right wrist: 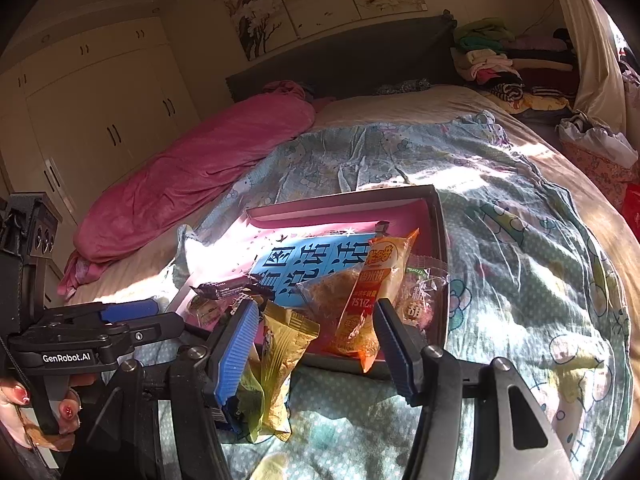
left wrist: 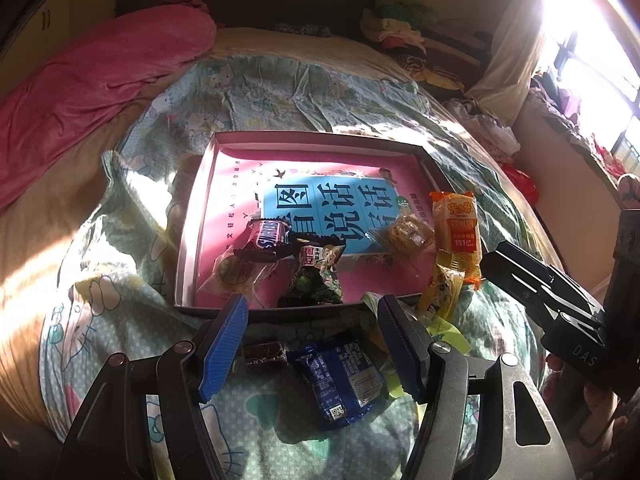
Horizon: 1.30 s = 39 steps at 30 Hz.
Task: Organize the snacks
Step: 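Lift both open tools out of the box and back toward the loose snacks, then move the left tool over the blue biscuit bag while the right approaches the gold bag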
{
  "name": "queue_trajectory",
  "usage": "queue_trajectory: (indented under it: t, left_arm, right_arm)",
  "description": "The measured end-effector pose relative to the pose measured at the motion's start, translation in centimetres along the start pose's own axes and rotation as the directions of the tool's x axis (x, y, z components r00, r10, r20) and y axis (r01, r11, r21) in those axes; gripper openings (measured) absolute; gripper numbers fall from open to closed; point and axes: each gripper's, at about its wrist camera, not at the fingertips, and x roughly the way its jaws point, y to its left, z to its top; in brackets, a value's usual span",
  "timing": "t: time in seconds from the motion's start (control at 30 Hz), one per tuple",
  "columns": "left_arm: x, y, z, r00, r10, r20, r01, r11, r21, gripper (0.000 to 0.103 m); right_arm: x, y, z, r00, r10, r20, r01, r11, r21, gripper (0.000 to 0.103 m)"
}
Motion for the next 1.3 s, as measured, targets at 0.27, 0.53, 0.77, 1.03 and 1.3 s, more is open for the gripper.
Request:
queue_trajectory:
  t: [0.27, 0.53, 0.77, 1.03, 1.3]
  left_arm:
    - [-0.1, -0.3, -0.8, 1.0, -0.006, -0.016, 0.007, 1.0, 0.015, 0.07]
    - [0.2, -0.2, -1.6, 0.999, -0.014, -0.044, 0.015, 1.0, 0.014, 0.07]
    - [0.8, -0.1, -2.3, 0.997, -0.028, -0.075, 0.027, 1.0, -0.005, 0.07]
    - [1.9, -0.5, -3.3, 0.991, -0.054, -0.127, 0.052, 0.998, -0.019, 0.07]
    - [3.4, -1.5, -4.3, 0.982, -0.055, -0.179, 0.053, 0.998, -0.017, 0.07]
  right_arm:
    - [-0.5, 0.3, -0.4, 1.0, 0.021, 0.005, -0.021, 1.0, 0.009, 0.07]
    - [-0.5, 0.3, -1.0, 1.0, 0.009, -0.014, -0.008, 1.0, 0.026, 0.072]
    - [-0.3, -0.6, -1.5, 0.999, -0.003, -0.041, 0.006, 0.997, 0.075, 0.072]
    - [0.0, -2.0, -1.8, 0.997, -0.011, -0.071, 0.021, 0.99, 0.141, 0.072]
    - [1.3, -2.2, -2.7, 0.987, -0.028, -0.157, 0.05, 0.99, 0.133, 0.072]
